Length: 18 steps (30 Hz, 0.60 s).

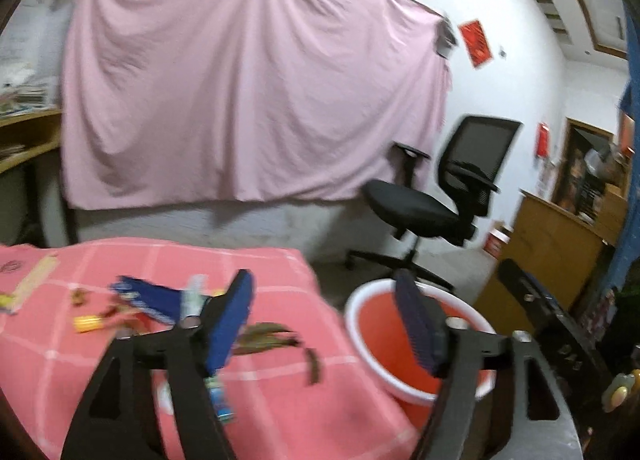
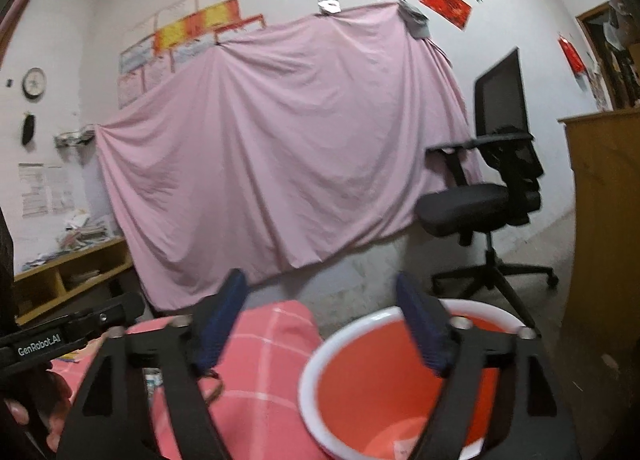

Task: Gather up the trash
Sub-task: 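Move both tools back over the table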

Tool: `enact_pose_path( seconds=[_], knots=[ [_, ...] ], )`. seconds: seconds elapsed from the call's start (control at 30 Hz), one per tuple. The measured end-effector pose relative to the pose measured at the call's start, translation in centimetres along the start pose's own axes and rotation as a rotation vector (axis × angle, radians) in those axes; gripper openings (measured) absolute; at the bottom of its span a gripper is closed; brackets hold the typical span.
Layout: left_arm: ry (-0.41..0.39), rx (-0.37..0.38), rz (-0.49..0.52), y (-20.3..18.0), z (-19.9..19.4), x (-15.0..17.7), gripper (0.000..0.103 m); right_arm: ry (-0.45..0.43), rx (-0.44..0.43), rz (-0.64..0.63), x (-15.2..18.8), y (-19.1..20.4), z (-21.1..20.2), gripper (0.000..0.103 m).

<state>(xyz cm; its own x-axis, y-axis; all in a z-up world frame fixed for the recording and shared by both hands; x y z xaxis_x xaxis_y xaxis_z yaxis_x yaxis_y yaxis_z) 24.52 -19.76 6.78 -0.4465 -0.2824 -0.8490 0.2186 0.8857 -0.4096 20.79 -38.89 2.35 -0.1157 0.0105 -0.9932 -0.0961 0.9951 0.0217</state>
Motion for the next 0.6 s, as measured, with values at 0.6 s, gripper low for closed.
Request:
enact_pose_path(
  seconds=[0.6],
  knots=[
    [-0.278,-0.26,-0.095,11.9,-10.0,0.1,0.102,-0.105,-0.16,-0.162,-1.0,10.0,0.1,0.103]
  ],
)
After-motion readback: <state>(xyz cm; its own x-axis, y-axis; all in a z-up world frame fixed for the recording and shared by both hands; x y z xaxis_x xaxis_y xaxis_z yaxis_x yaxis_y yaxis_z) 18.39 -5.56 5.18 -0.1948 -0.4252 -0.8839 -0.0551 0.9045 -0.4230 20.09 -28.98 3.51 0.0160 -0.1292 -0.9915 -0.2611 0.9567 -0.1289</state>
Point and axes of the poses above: each gripper's, at about its wrist camera, not at the fingertips, and z roughly the way its jaws point, y to its left, x to its underside, the point moved 5 cm from there along z, roughly the way its jaws point, and after that the axes turned 13 degrees about -z, right-handed, at the moved point
